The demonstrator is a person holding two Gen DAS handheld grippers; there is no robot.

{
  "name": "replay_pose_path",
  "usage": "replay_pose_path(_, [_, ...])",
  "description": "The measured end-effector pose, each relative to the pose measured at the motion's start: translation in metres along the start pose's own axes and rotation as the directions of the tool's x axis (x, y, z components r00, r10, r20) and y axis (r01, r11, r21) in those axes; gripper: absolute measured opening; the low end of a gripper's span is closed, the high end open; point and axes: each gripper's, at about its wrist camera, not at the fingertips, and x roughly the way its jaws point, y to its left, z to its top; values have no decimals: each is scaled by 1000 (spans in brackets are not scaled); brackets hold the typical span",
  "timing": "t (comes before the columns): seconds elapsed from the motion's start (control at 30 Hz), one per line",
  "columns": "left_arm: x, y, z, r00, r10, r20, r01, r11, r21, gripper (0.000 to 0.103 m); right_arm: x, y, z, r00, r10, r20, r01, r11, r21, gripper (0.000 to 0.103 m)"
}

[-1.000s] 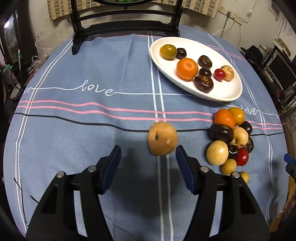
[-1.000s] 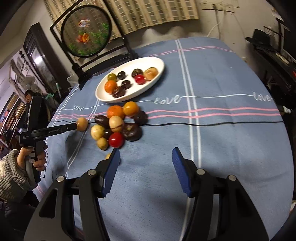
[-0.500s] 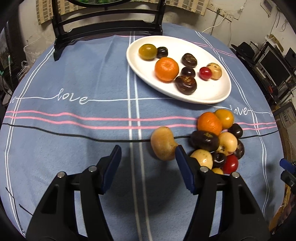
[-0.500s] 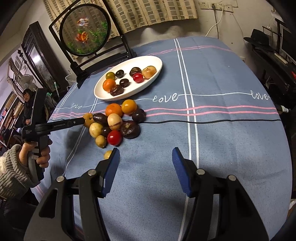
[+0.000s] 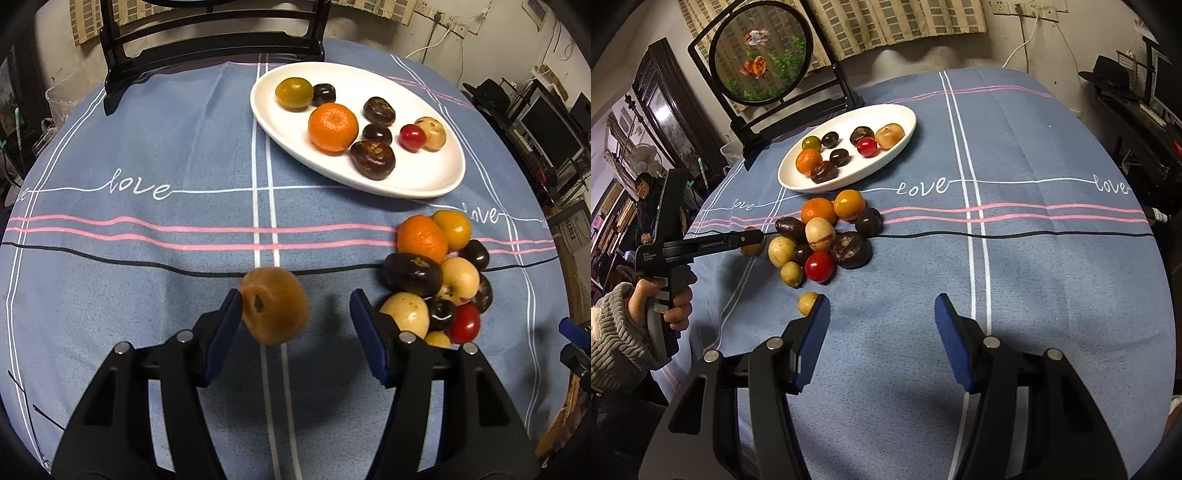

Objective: Organize fruits
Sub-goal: 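Lower the left tool onto a tan round fruit and close it, then grasp a small yellow fruit with the right tool while the left tool holds the tan fruit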

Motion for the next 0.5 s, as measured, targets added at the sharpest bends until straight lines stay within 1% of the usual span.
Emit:
replay_pose_path(0.07, [3,2,0,1000,-2,-7,2,1000,-9,58,0,1,0,1000,0,-3,0,1000,-1,59])
replay_pose_path(0.23, [12,5,0,1000,-2,-29,1,1000,-31,55,1,1,-1,1000,2,-11,-2,1000,-2,59])
replay_pose_path(0.4, [11,5,1,1000,-9,-23,9,999,-39,51,1,2,-2,1000,-1,-16,1,1000,-4,59])
replay_pose_path(0.43, [12,5,2,1000,-18,-25,17,999,-39,47,1,2,-2,1000,-2,-17,1,1000,-4,59])
replay_pose_path(0.47, [13,4,2,999,-29,-29,28,999,-37,45,1,2,-2,1000,-1,-17,1,1000,-5,59])
replay_pose_path(0.5, [13,3,1,999,-25,-25,24,999,-33,45,1,2,-2,1000,-1,-17,1,1000,-6,59])
